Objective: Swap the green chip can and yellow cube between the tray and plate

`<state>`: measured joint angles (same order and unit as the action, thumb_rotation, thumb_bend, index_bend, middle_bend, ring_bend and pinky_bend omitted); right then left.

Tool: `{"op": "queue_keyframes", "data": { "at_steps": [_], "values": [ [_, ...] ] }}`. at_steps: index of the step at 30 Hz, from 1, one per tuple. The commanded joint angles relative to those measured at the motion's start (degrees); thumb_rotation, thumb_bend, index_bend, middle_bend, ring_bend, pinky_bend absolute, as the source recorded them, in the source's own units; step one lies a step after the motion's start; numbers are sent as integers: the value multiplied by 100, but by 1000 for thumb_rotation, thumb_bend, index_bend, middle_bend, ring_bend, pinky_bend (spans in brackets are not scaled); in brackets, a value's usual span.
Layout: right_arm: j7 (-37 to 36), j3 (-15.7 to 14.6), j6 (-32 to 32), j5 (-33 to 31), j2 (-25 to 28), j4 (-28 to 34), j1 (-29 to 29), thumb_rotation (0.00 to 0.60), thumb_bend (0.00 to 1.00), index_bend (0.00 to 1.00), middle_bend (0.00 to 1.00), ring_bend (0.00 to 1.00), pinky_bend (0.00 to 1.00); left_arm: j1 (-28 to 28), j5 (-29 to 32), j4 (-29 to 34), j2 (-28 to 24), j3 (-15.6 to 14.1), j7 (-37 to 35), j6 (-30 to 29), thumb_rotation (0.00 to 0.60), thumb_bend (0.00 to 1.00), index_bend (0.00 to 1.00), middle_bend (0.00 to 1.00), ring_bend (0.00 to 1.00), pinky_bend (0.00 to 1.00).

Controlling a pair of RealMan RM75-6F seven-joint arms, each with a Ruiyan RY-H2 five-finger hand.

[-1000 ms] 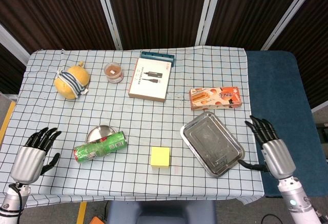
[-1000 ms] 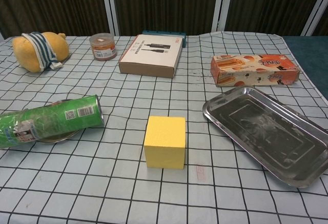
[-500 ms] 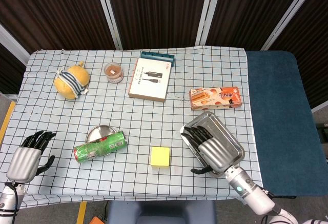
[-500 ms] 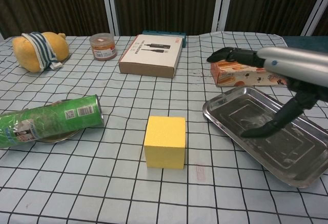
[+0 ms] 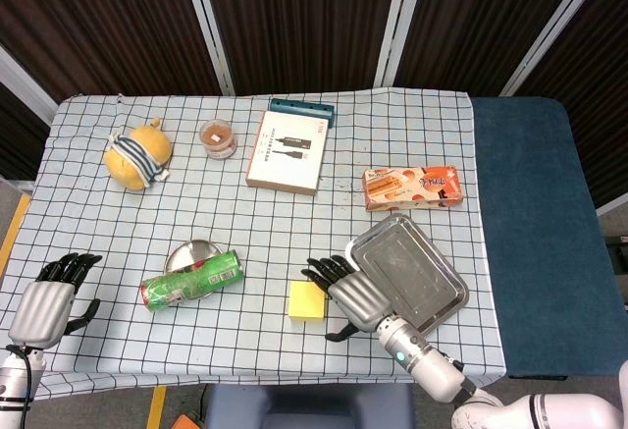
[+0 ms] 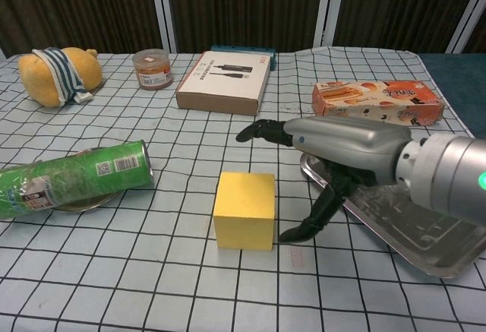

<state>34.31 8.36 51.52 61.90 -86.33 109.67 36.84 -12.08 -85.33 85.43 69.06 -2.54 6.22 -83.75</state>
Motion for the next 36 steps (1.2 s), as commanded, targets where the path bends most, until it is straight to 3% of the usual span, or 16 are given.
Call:
{"op": "queue_keyframes", "data": {
  "at_steps": [1, 17, 21, 25, 30, 36],
  "values": [
    [429, 40, 159, -526, -351, -155, 294, 600, 14, 81, 114, 91, 142, 14, -8, 12, -11, 15, 7, 31, 600, 379, 178, 197, 152, 235],
    [1041, 38, 708, -1464, -1133, -719, 837, 600, 14, 262, 255, 232, 289, 89, 60, 123, -128, 152, -90, 201, 600, 379, 177, 202, 154, 235],
    [1059, 23, 762, -1584, -1240, -859, 928, 600, 14, 333, 313, 299, 364, 94, 74, 120, -145, 184, -133, 251, 600, 379, 178, 203, 154, 236],
    [1097, -25, 874, -1586, -1287, -931, 969, 600, 16, 425, 364, 379, 437, 113, 74, 133, -159, 196, -148, 275, 600, 378, 178, 203, 154, 235],
    [1159, -80, 1112, -1465, -1282, -916, 970, 600, 109, 581, 469, 519, 569, 124, 46, 145, -168, 211, -145, 294, 600, 379, 178, 204, 154, 235],
    [931, -62, 1404, -1130, -1013, -654, 831, 600, 137, 635, 511, 560, 601, 133, 46, 163, -177, 227, -131, 342, 600, 378, 178, 205, 155, 235]
  ]
}}
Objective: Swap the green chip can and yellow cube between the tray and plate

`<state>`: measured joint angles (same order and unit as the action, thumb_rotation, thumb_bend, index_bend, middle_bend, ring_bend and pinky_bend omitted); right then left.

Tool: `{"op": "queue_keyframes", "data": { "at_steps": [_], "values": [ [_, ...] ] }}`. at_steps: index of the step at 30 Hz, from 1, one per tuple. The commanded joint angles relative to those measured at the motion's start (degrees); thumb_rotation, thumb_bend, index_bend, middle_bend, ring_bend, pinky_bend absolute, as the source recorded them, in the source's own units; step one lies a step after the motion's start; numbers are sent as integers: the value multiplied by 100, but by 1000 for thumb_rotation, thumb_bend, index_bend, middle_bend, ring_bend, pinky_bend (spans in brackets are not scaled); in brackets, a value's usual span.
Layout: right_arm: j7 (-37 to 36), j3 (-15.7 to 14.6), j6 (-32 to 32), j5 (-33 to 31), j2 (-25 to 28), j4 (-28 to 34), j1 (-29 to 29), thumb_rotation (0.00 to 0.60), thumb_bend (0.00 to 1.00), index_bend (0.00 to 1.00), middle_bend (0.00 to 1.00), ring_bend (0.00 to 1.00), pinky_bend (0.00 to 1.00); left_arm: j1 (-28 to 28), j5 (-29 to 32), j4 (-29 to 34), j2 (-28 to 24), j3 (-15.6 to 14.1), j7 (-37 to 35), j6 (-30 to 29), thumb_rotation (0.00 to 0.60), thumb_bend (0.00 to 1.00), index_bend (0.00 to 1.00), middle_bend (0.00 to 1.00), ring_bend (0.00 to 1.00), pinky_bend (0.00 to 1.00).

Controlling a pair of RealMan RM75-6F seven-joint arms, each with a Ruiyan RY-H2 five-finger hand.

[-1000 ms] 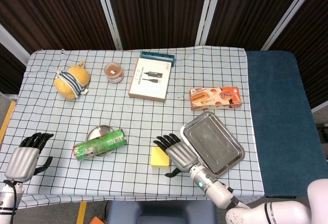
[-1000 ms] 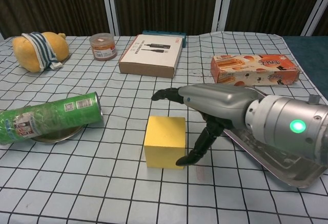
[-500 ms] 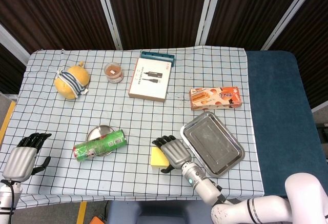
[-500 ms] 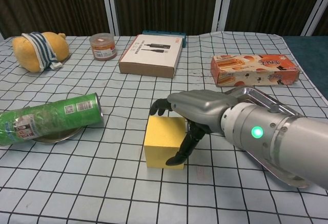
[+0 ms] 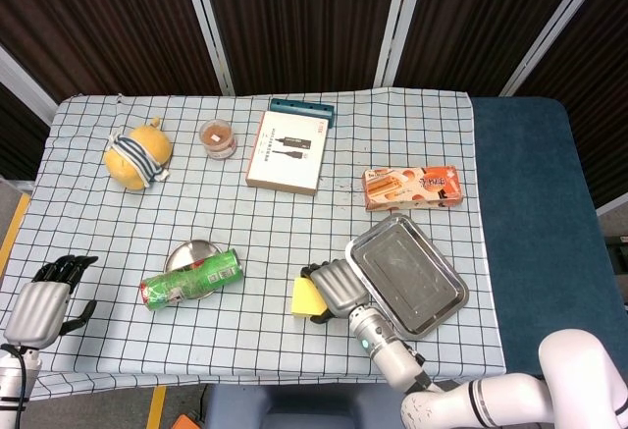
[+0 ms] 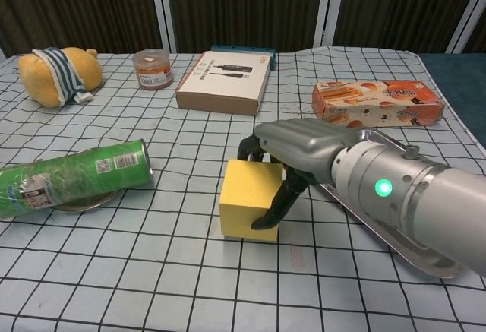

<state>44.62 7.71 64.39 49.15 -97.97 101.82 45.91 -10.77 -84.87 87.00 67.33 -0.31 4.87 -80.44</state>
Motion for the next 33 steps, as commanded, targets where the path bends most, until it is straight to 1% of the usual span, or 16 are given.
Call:
{"op": "queue_keyframes", "data": {
  "at_steps": [1, 7, 12, 15, 22, 25, 27, 29, 30, 31, 33],
  "values": [
    [-125, 1, 170, 202, 230, 191, -108, 600, 137, 636, 512, 560, 601, 3, -3, 14, -8, 5, 8, 14, 600, 378, 178, 205, 155, 235],
    [-283, -102, 577, 539, 959, 576, -426, 600, 136, 636, 512, 560, 601, 17, -3, 44, -20, 15, 57, 42, 600, 378, 177, 206, 155, 235],
    [-746, -199, 668, 640, 1498, 502, -750, 600, 137, 636, 512, 561, 601, 18, 38, 100, -37, 30, 124, 101, 600, 378, 178, 206, 155, 236],
    [-1052, -242, 532, 577, 1659, 271, -875, 600, 137, 635, 512, 557, 600, 21, 56, 124, -38, 35, 169, 127, 600, 379, 178, 206, 155, 236],
    [-1572, -254, 79, 344, 1802, -188, -1001, 600, 137, 615, 510, 477, 531, 15, 60, 168, -41, 30, 220, 196, 600, 378, 177, 206, 155, 236],
    [-1620, -292, 20, 326, 1877, -233, -1054, 600, 137, 589, 463, 415, 486, 17, 69, 175, -48, 36, 208, 212, 600, 379, 178, 207, 156, 237],
    [-1640, -313, 16, 313, 1928, -219, -1099, 600, 137, 536, 408, 364, 444, 19, 80, 174, -53, 43, 197, 222, 600, 379, 178, 207, 156, 237],
    [-1669, -341, -33, 296, 2001, -178, -1131, 600, 137, 448, 348, 299, 395, 20, 87, 180, -57, 47, 189, 231, 600, 378, 177, 207, 155, 238],
    [-1689, -365, -97, 274, 2075, -134, -1144, 600, 137, 367, 290, 239, 353, 21, 89, 184, -61, 47, 182, 239, 600, 378, 177, 207, 155, 238],
    [-1707, -387, -158, 256, 2143, -88, -1152, 600, 136, 314, 252, 202, 327, 22, 86, 188, -62, 47, 177, 241, 600, 378, 178, 207, 156, 238],
    [-1736, -441, -290, 241, 2321, 26, -1164, 600, 136, 121, 113, 105, 261, 26, 74, 195, -67, 45, 170, 238, 600, 379, 178, 207, 156, 238]
  ]
}}
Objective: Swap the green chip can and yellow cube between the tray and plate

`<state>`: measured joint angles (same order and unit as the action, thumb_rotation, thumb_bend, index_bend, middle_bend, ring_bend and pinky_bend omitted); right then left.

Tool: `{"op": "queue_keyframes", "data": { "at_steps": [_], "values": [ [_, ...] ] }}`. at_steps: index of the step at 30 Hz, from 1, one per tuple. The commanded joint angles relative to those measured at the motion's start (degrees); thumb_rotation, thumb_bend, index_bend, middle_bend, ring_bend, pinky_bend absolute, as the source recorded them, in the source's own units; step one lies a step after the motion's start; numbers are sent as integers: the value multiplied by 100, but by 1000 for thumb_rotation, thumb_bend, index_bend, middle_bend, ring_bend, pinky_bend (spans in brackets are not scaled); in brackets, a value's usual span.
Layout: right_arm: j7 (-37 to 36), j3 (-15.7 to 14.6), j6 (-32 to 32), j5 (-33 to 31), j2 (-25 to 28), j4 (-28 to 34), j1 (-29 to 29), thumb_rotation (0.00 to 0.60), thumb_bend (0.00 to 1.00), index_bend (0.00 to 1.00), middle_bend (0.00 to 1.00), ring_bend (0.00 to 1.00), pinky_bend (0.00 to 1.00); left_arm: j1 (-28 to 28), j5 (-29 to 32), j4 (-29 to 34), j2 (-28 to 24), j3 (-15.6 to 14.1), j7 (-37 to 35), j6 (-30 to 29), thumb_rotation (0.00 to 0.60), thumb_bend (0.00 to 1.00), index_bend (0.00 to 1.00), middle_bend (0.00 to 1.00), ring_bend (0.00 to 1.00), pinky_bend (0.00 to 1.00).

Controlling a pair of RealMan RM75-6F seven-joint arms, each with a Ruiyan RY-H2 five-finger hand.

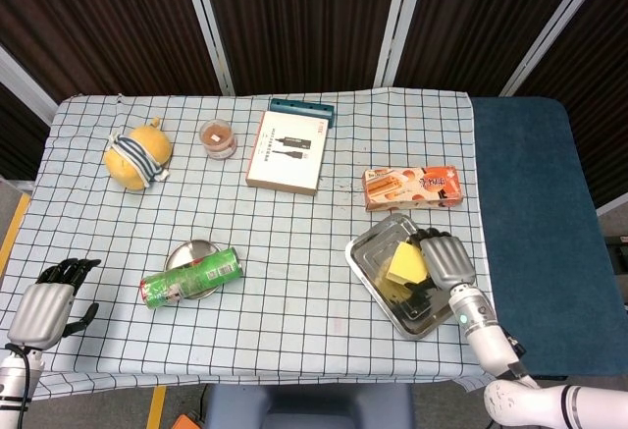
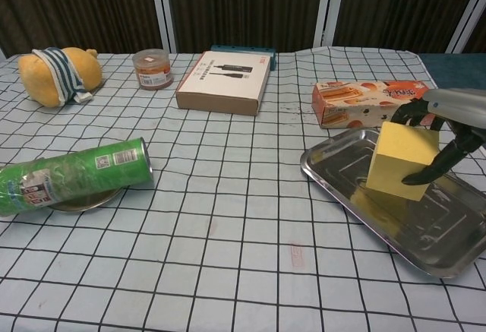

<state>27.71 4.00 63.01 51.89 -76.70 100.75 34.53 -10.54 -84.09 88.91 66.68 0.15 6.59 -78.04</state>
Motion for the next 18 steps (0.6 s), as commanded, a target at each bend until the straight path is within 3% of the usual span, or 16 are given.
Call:
{"op": "queue_keyframes", "data": {
  "at_steps": [1, 3, 8, 13, 18],
  "values": [
    [-52, -90, -173, -16, 260, 173, -37, 600, 136, 46, 53, 67, 234, 3, -6, 5, -1, 0, 2, 0, 600, 379, 178, 207, 156, 238],
    [-90, -128, -151, 79, 380, 248, -86, 600, 129, 0, 3, 20, 199, 2, -5, 7, 2, 0, 15, 12, 600, 378, 177, 207, 156, 238],
    [-264, -145, -118, 251, 522, 351, -172, 600, 102, 0, 0, 0, 159, -4, 2, 13, 3, -1, 33, 38, 600, 378, 178, 209, 157, 239],
    [-1412, -153, 662, 1311, 1031, 601, -821, 600, 95, 0, 0, 0, 100, 12, -37, 52, -12, 1, 55, -6, 600, 378, 178, 209, 157, 240],
    [-1747, -59, 1975, 1983, 823, 74, -1474, 600, 95, 0, 0, 0, 49, 65, -111, 106, -38, 12, 76, -155, 600, 378, 177, 210, 159, 240]
  ]
}}
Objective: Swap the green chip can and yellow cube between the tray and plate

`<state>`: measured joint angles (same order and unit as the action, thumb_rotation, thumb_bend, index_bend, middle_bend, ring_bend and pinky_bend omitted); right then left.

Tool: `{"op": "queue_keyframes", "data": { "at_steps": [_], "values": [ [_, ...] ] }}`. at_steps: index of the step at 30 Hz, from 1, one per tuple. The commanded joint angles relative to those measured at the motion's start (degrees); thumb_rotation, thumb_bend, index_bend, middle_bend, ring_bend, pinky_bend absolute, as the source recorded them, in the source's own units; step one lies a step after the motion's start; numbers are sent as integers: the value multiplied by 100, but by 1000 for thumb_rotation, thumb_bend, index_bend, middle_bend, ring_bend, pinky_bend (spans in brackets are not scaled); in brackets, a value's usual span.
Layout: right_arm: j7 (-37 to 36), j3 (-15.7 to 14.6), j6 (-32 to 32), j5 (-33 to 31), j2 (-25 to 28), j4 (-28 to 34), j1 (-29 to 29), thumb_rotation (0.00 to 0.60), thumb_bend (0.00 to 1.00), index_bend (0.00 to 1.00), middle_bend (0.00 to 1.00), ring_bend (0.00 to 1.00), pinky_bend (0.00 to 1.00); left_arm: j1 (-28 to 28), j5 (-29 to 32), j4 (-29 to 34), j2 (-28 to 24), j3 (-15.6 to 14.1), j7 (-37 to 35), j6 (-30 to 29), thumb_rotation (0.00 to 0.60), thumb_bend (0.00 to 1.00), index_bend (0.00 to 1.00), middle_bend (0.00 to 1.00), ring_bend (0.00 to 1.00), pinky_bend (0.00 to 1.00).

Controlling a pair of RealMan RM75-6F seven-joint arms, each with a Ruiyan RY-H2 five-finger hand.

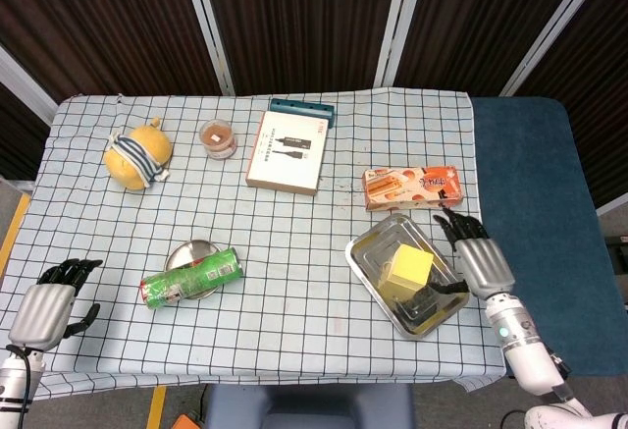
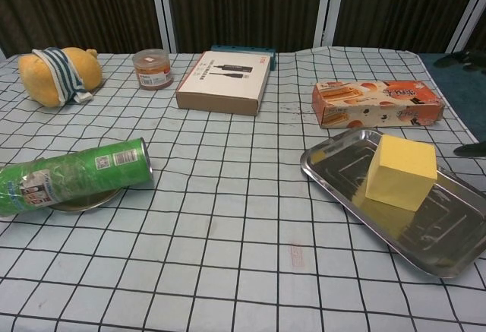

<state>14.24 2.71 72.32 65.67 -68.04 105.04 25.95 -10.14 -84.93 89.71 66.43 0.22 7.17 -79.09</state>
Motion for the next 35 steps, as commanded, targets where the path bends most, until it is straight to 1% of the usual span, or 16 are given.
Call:
{"op": "queue_keyframes", "data": {
  "at_steps": [1, 6, 12, 15, 19, 23, 35],
  "values": [
    [-418, 83, 1183, 620, -81, -440, -707, 600, 95, 0, 0, 0, 42, 37, -42, 41, -21, 3, 35, -81, 600, 379, 177, 210, 159, 240],
    [-599, 56, 1454, 598, -157, -826, -1081, 600, 87, 0, 0, 0, 27, 96, -170, 141, -59, -15, 74, -238, 600, 378, 177, 211, 159, 242],
    [-1018, 77, 1713, 867, -423, -1363, -1361, 600, 61, 0, 0, 0, 8, 134, -355, 131, -6, -36, 146, -393, 600, 378, 178, 211, 159, 242],
    [-1084, 101, 1900, 1025, -458, -1370, -1487, 600, 60, 0, 0, 0, 1, 139, -348, 80, 51, -15, 176, -409, 600, 379, 162, 209, 159, 242],
    [-990, 113, 2012, 1112, -438, -1327, -1620, 600, 60, 0, 0, 0, 1, 142, -295, 80, 65, 11, 162, -388, 600, 378, 143, 197, 159, 244],
    [-1132, 176, 1890, 1100, -352, -1263, -1657, 600, 60, 0, 0, 0, 1, 145, -299, 101, 60, 27, 111, -400, 600, 378, 135, 193, 159, 244],
    [-934, 253, 1465, 1039, -321, -1172, -1660, 600, 60, 0, 0, 0, 1, 149, -342, 78, 54, 35, 57, -411, 600, 378, 134, 193, 159, 245]
  ]
}}
